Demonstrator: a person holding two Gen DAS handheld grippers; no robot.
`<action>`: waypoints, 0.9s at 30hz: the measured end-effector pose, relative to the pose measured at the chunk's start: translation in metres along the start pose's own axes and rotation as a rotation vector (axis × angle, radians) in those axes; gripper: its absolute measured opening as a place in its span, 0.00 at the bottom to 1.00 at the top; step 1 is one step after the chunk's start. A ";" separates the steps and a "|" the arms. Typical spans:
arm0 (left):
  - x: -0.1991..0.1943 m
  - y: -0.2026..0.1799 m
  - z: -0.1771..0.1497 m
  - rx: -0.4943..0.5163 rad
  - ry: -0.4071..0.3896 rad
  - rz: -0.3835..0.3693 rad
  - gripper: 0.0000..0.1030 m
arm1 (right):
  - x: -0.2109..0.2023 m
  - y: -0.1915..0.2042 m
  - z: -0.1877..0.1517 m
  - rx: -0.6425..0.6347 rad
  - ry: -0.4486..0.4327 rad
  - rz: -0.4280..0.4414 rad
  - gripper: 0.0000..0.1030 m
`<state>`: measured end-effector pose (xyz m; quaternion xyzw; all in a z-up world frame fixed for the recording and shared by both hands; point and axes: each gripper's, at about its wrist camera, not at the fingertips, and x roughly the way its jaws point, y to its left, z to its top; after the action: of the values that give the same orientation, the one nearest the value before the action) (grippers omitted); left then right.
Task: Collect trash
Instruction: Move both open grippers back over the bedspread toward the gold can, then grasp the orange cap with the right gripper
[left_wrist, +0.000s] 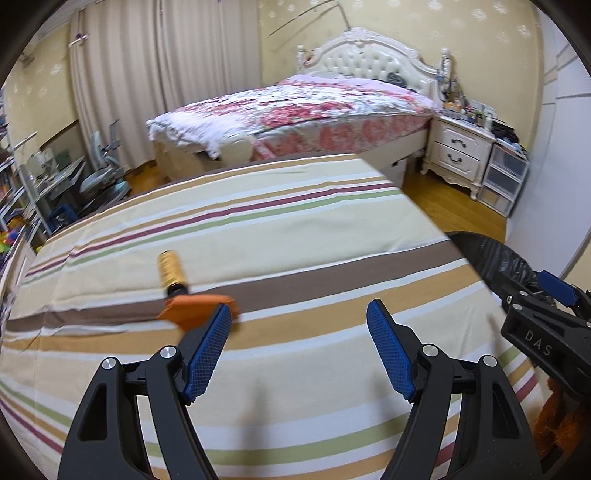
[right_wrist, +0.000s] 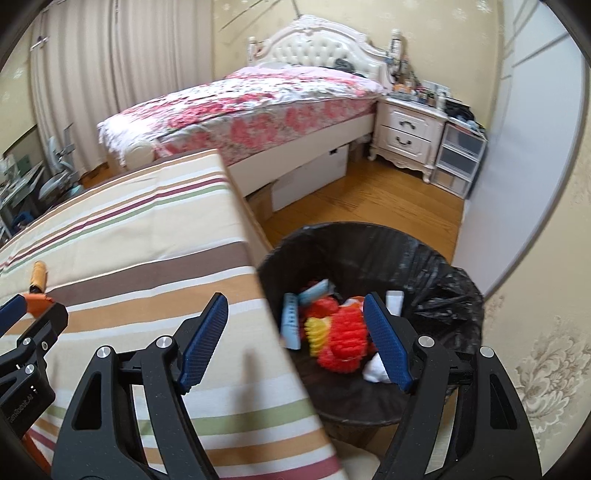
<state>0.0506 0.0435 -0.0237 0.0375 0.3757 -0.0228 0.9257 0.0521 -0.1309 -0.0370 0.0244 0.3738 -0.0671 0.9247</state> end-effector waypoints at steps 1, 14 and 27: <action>-0.001 0.007 -0.002 -0.011 0.003 0.012 0.71 | 0.000 0.008 0.000 -0.012 0.003 0.016 0.72; -0.010 0.090 -0.035 -0.151 0.057 0.141 0.71 | -0.009 0.090 -0.010 -0.136 0.034 0.173 0.72; -0.025 0.165 -0.061 -0.275 0.078 0.236 0.71 | -0.015 0.177 -0.019 -0.254 0.067 0.318 0.74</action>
<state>0.0016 0.2132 -0.0414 -0.0446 0.4038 0.1390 0.9032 0.0538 0.0477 -0.0413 -0.0315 0.4012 0.1284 0.9064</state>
